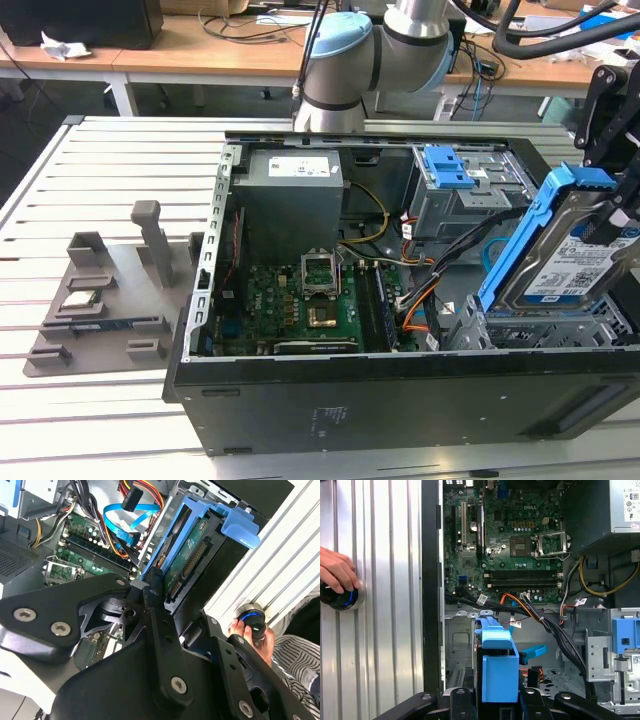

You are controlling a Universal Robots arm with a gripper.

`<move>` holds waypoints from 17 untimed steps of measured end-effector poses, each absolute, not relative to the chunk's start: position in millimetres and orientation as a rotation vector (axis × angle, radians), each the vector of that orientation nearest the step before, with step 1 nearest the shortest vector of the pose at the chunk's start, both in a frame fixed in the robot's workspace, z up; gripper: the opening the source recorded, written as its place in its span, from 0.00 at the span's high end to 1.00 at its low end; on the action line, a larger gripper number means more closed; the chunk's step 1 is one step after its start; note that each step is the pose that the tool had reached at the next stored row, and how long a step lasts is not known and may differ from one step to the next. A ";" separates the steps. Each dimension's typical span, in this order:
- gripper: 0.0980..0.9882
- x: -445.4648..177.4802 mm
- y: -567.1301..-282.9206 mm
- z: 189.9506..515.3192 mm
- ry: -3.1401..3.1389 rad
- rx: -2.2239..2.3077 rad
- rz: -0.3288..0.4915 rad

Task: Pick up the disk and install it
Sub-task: 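Pick up the disk, then insert the disk into the insertion slot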

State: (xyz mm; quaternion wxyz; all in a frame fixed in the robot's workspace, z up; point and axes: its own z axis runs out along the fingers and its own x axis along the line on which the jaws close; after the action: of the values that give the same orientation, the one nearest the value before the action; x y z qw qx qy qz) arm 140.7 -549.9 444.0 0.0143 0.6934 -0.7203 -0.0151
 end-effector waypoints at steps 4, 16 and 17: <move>0.70 140.8 -549.8 444.0 -2.242 2.159 -0.047; 0.70 140.8 -549.8 440.0 -2.248 2.165 -0.062; 0.70 140.8 -549.8 436.3 -2.248 2.165 -0.062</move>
State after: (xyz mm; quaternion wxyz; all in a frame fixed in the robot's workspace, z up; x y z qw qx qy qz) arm 140.8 -549.8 436.3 0.0098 0.6935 -0.7201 -0.0199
